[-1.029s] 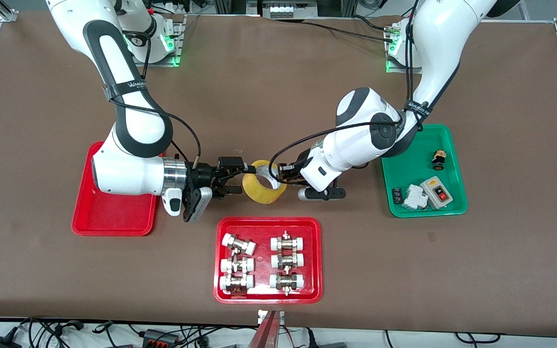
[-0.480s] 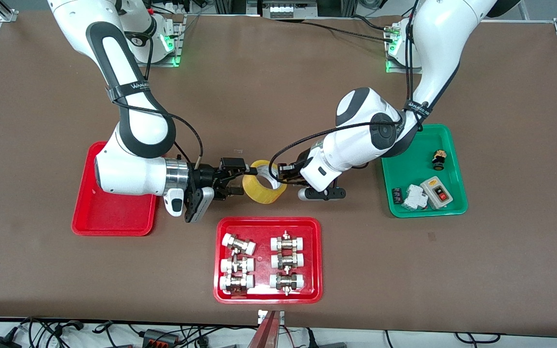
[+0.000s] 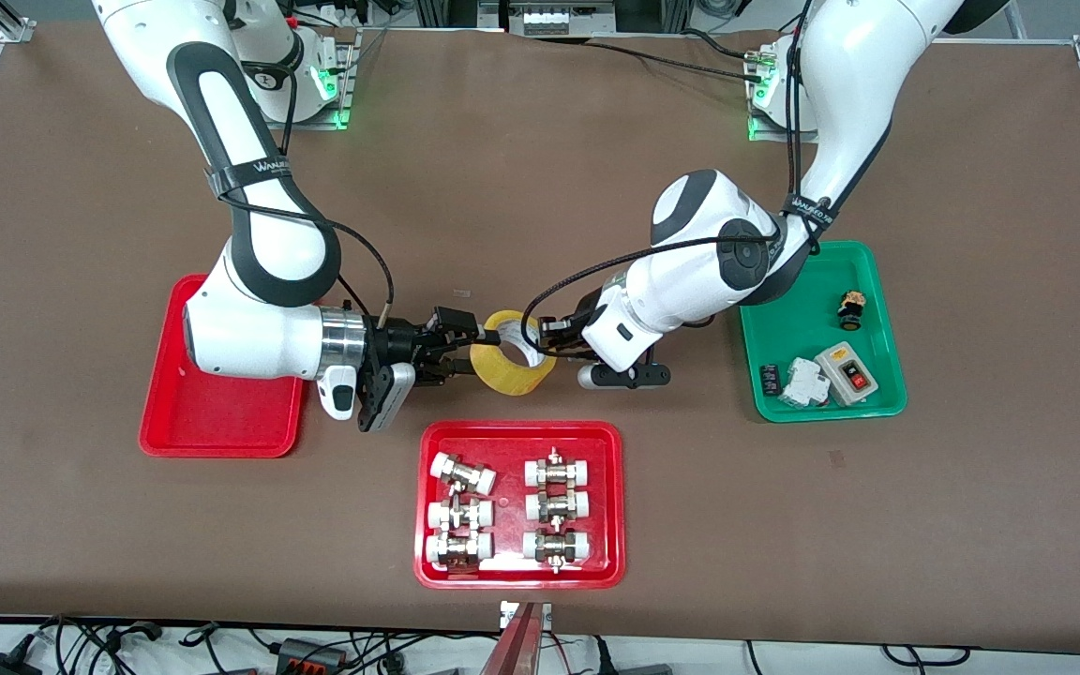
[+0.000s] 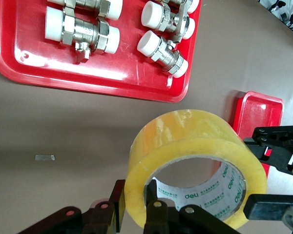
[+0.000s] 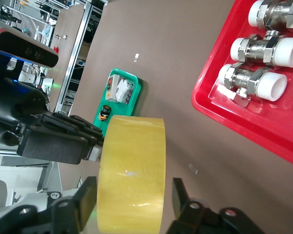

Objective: Left arm passes tape to right arm into tray
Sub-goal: 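Close the right gripper on the tape held by the left gripper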

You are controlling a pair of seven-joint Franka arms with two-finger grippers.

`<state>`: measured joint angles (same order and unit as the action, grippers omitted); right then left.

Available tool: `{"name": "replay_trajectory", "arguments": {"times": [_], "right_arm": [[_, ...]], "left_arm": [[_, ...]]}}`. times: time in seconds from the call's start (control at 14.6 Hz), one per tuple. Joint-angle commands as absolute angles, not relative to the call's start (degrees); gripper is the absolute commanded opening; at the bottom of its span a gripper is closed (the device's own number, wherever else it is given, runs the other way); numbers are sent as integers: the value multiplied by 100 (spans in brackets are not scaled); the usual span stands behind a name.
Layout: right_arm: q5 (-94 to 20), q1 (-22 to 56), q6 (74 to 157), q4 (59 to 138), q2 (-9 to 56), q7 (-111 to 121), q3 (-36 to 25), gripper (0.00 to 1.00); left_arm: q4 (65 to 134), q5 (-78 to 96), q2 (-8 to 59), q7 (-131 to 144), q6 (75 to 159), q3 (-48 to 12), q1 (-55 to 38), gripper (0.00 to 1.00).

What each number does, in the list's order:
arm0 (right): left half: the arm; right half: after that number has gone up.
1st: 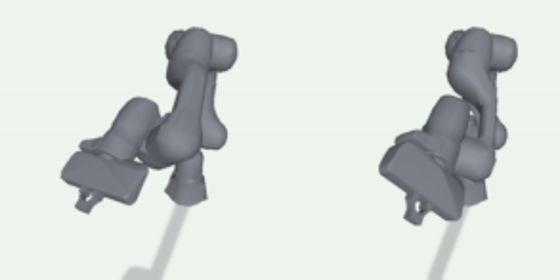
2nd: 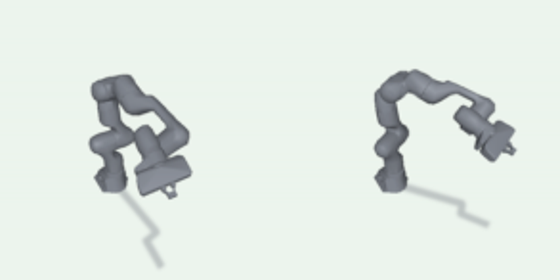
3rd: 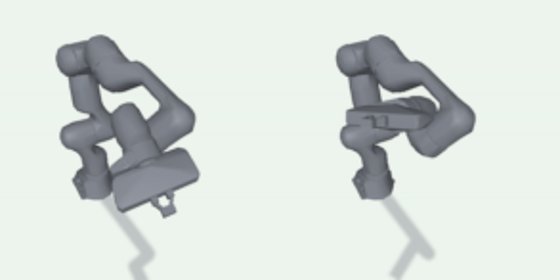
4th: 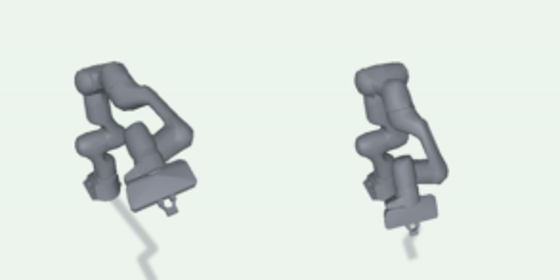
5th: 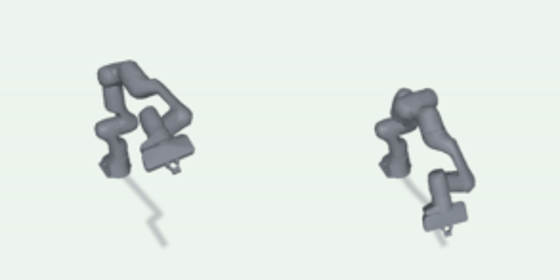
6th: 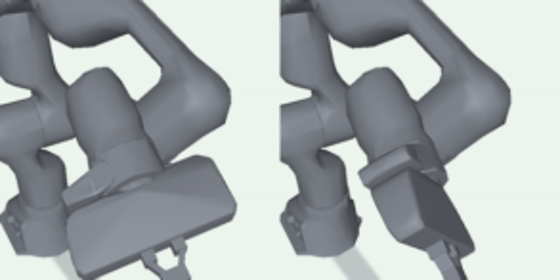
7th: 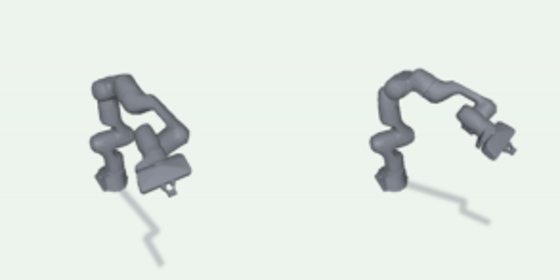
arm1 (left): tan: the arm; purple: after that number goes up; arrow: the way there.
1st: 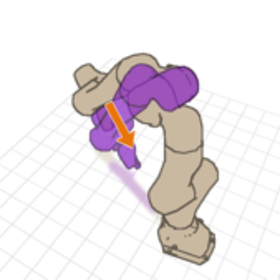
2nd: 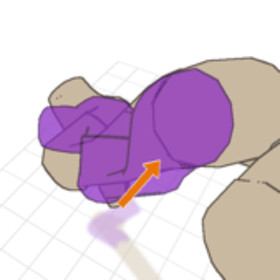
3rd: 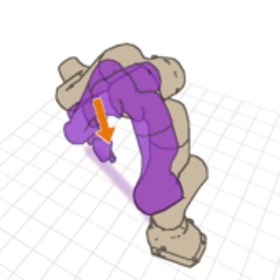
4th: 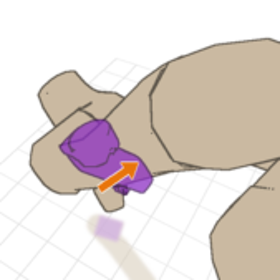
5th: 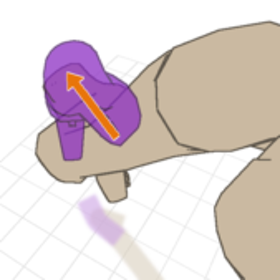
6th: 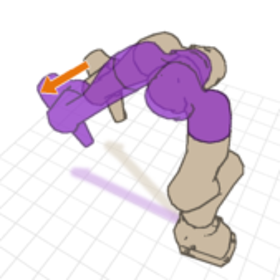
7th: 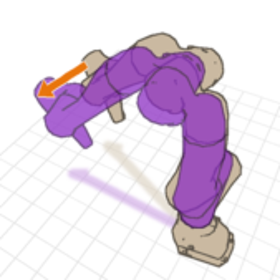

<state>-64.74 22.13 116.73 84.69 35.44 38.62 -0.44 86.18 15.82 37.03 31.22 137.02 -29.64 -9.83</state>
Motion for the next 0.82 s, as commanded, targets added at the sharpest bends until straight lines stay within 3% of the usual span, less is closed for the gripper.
{"name": "replay_trajectory", "arguments": {"times": [0.0, 0.21, 0.34, 0.48, 0.55, 0.62, 0.69, 0.75], "right_arm": [[-6609, 2224, 11742, 8341, 3630, 3964, -18, 46], [-6609, 2224, 11742, 8341, 3639, 3964, -18, 33], [-6609, 2215, 11742, 8341, 3639, 3964, -18, 31], [-6609, 2215, 11742, 8341, 3630, 3964, -18, 29], [-6601, 2224, 11733, 8341, 3630, 3973, -18, 29], [-6601, 2215, 11733, 8341, 3630, 3973, -18, 29], [-6592, 2215, 11733, 8341, 3630, 3973, -18, 29], [-6592, 2224, 11733, 8341, 3630, 3981, -18, 29]], "left_arm": [[8446, 1644, 3753, 3155, 13702, -2988, -1011, 1], [8446, 1644, 3753, 3155, 13702, -2988, -1011, 1], [8438, 1644, 3744, 3164, 13685, -2988, -1002, 7], [8437, 1644, 3718, 3138, 13641, -2988, -958, 33], [8437, 1617, 3700, 3112, 13623, -2988, -923, 54], [8437, 1617, 3657, 3103, 13614, -2953, -897, 88], [8437, 1617, 3552, 3094, 13510, -2936, -879, 100], [8377, 1608, 3516, 3094, 13239, -2944, -757, 100]]}}
